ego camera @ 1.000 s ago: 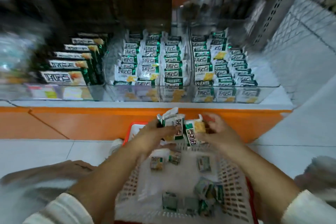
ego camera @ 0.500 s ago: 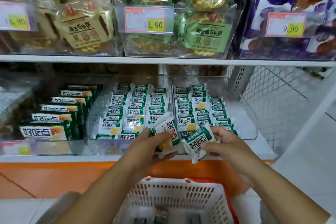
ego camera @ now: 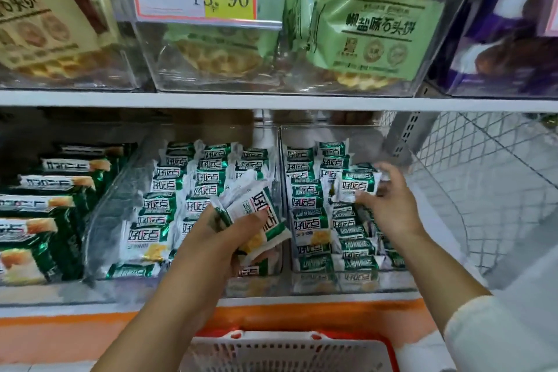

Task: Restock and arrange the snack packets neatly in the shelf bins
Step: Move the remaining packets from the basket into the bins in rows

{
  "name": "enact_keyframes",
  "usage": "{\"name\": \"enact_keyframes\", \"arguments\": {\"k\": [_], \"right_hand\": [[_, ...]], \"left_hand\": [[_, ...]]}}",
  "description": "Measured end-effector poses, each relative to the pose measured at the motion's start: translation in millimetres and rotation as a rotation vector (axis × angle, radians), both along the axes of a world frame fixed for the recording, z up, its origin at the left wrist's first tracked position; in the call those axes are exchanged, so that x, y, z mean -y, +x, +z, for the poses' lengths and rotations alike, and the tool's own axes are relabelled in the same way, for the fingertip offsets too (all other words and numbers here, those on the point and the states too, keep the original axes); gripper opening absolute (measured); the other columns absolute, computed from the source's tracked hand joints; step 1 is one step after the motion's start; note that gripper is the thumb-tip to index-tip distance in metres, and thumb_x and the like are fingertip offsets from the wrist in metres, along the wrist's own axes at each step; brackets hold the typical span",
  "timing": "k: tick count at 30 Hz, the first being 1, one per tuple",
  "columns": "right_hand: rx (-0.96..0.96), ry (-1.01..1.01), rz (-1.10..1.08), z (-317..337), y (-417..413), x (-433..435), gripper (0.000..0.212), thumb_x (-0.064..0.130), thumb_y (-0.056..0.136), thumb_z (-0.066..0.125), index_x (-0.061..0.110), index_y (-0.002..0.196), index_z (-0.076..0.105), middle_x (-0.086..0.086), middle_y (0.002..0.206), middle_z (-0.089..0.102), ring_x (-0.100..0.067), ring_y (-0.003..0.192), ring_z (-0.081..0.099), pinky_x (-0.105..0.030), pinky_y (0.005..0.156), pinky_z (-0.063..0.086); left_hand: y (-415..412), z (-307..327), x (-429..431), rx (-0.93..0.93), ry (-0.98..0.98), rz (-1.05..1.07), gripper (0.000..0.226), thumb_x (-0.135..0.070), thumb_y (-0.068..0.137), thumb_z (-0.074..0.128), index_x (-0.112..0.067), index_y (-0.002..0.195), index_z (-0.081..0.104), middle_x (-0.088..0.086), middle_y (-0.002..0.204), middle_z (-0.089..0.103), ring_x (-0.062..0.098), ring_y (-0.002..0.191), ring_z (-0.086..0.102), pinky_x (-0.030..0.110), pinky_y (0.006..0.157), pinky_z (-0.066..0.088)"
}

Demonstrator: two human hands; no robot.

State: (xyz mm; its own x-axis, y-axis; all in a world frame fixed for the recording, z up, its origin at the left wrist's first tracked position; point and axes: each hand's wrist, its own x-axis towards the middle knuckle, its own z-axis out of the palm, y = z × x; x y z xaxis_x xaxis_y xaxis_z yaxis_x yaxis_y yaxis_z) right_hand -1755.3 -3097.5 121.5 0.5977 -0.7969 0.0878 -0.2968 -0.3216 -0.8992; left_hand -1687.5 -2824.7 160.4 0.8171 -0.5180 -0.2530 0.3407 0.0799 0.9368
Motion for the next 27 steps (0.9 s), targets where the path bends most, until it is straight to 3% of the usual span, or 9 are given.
{"name": "enact_keyframes", "arguments": {"k": [3,7,12,14,17,19,22,25,27], "right_hand": [[-0.047,0.002,0.046,-10.7,14.3,4.8,0.036,0.014,0.084,0.074,0.030,0.111,0.056,-0.009,0.083,0.060,-0.029,0.067,0.058,-0.044,0.063,0.053],[-0.162,-0.180,0.104,-16.8,23.0,10.8,0.032,0.022,0.083,0.075,0.027,0.113,0.064,-0.012,0.096,0.056,-0.021,0.072,0.055,-0.028,0.063,0.042],[-0.241,-0.275,0.086,-13.5,24.8,2.9,0.039,0.024,0.088,0.070,0.030,0.125,0.062,-0.004,0.107,0.041,-0.022,0.091,0.052,-0.024,0.085,0.041],[-0.277,-0.293,0.082,-10.5,20.8,-1.7,0.047,0.027,0.089,0.069,0.030,0.134,0.054,-0.005,0.112,0.040,-0.025,0.101,0.052,-0.027,0.092,0.042],[-0.268,-0.334,0.002,7.8,7.5,-13.4,0.055,0.031,0.092,0.063,0.025,0.143,0.042,-0.012,0.136,0.040,-0.028,0.123,0.046,-0.036,0.103,0.042],[-0.144,-0.359,0.001,32.7,-6.2,-33.2,0.042,0.032,0.094,0.059,0.026,0.135,0.049,-0.006,0.131,0.050,-0.020,0.115,0.053,-0.032,0.091,0.048],[0.009,-0.141,0.236,68.6,-31.9,-83.0,0.015,0.040,0.093,0.056,0.040,0.106,0.061,0.011,0.102,0.065,-0.004,0.089,0.061,-0.018,0.073,0.047],[-0.067,0.067,0.460,77.8,-58.3,-132.8,0.026,0.049,0.089,0.057,0.052,0.114,0.057,0.026,0.106,0.061,0.003,0.096,0.062,-0.019,0.079,0.050],[-0.031,0.152,0.444,70.0,-67.9,-144.9,0.033,0.047,0.085,0.064,0.055,0.116,0.055,0.028,0.109,0.059,0.002,0.099,0.062,-0.024,0.085,0.053]], "left_hand": [[6.8,-1.1,-0.2,-0.001,-0.010,0.025,0.076,-0.033,0.052,0.093,-0.006,0.115,0.058,0.029,0.112,0.065,0.050,0.105,0.063,0.064,0.099,0.045],[11.1,-2.7,-3.2,0.007,-0.022,0.035,0.067,-0.034,0.052,0.085,-0.008,0.109,0.062,0.026,0.109,0.068,0.045,0.101,0.067,0.058,0.096,0.052],[9.4,-5.4,-2.6,0.041,-0.010,0.022,0.057,-0.030,0.060,0.087,-0.011,0.108,0.062,0.016,0.102,0.073,0.038,0.098,0.070,0.055,0.094,0.053],[7.5,-5.4,-1.8,0.048,-0.011,0.014,0.054,-0.031,0.059,0.082,-0.012,0.107,0.063,0.012,0.097,0.075,0.036,0.095,0.071,0.046,0.083,0.056],[3.1,-1.6,-0.6,0.053,-0.020,-0.004,0.057,-0.034,0.057,0.078,-0.010,0.106,0.062,0.012,0.095,0.075,0.030,0.083,0.073,0.032,0.063,0.053],[-0.2,0.9,-0.2,0.056,-0.024,-0.022,0.057,-0.033,0.059,0.078,-0.008,0.107,0.060,0.015,0.091,0.074,0.026,0.072,0.072,0.025,0.052,0.052],[-7.8,7.4,1.0,0.079,0.001,-0.066,0.068,-0.037,0.058,0.081,-0.007,0.115,0.058,0.010,0.088,0.075,0.022,0.069,0.071,0.025,0.053,0.054],[-17.1,9.9,2.4,0.100,0.055,-0.096,0.089,-0.050,0.052,0.086,-0.011,0.125,0.055,0.009,0.103,0.075,0.024,0.084,0.073,0.038,0.071,0.060],[-25.2,10.6,3.4,0.125,0.064,-0.120,0.072,-0.047,0.057,0.081,-0.015,0.118,0.059,0.001,0.091,0.076,0.018,0.077,0.073,0.033,0.066,0.058]]}}
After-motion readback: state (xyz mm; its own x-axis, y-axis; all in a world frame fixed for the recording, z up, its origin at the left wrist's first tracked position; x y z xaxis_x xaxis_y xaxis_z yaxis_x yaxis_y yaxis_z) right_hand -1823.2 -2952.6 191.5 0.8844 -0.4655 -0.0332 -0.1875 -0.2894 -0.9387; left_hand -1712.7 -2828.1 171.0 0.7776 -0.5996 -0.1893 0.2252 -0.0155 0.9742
